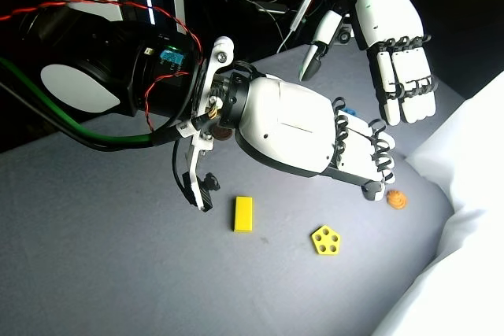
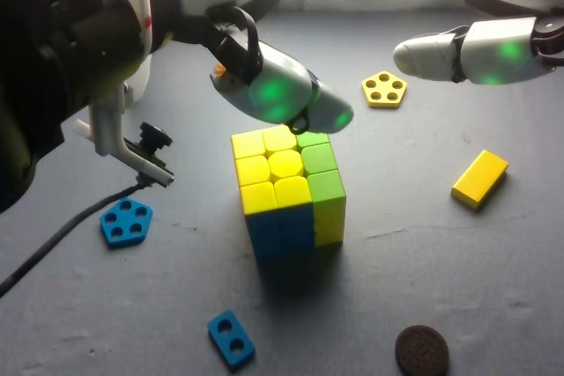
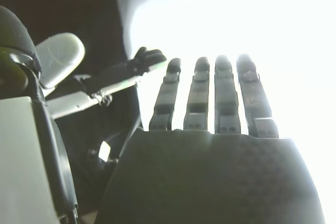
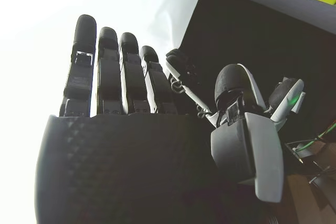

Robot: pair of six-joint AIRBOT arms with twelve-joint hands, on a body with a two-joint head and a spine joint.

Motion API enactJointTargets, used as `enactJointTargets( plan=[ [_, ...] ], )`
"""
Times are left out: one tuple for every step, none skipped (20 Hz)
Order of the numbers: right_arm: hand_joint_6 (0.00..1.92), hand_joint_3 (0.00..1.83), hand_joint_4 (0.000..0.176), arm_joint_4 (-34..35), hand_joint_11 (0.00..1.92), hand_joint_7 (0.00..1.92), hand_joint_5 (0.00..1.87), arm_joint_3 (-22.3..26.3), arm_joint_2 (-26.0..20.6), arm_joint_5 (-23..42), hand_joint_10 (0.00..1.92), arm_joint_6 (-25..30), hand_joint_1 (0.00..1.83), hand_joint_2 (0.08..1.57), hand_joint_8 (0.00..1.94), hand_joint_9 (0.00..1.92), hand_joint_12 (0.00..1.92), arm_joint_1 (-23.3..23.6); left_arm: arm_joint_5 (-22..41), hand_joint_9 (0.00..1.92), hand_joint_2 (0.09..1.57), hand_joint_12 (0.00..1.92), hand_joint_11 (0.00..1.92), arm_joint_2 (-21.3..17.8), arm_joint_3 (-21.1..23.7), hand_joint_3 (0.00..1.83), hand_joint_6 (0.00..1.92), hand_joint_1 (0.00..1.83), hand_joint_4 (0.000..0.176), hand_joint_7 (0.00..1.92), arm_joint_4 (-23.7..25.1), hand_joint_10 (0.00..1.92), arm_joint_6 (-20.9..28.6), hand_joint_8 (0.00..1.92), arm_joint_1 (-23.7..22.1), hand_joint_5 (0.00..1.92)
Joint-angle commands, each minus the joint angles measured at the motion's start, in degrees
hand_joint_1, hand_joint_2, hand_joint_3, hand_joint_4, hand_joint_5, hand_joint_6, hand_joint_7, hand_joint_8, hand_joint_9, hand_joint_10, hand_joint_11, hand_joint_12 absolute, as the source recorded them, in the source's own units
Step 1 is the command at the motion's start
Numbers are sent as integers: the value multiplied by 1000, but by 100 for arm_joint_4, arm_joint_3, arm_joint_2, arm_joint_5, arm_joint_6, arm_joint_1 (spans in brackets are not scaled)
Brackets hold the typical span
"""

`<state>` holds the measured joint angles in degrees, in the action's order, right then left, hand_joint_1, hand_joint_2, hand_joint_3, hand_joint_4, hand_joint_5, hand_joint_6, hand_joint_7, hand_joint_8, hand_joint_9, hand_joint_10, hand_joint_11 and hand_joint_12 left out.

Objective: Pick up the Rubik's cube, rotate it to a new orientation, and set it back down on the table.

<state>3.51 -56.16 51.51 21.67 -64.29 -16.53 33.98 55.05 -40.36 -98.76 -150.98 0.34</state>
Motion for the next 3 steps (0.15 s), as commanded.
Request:
enactJointTargets(
  plan=[
    [16, 0, 0, -1, 0, 197, 73, 18, -36, 729, 22, 38, 0, 1279, 8, 205, 869, 50, -44, 0, 915, 11, 5, -54, -25, 9, 0, 493, 59, 0, 219, 0, -42, 0, -87, 0],
    [16, 0, 0, -1, 0, 197, 84, 18, -36, 731, 16, 38, 0, 1275, 4, 196, 945, 48, -56, 0, 913, 16, 15, -60, -24, 7, 0, 492, 57, 0, 177, 0, -94, 0, -103, 0],
    [11, 0, 0, -1, 0, 185, 77, 18, -36, 731, 9, 38, 0, 1274, 0, 182, 959, 47, -56, 0, 914, 18, 15, -61, -24, 7, 0, 515, 52, 0, 162, 0, -120, 0, -116, 0]
  ],
)
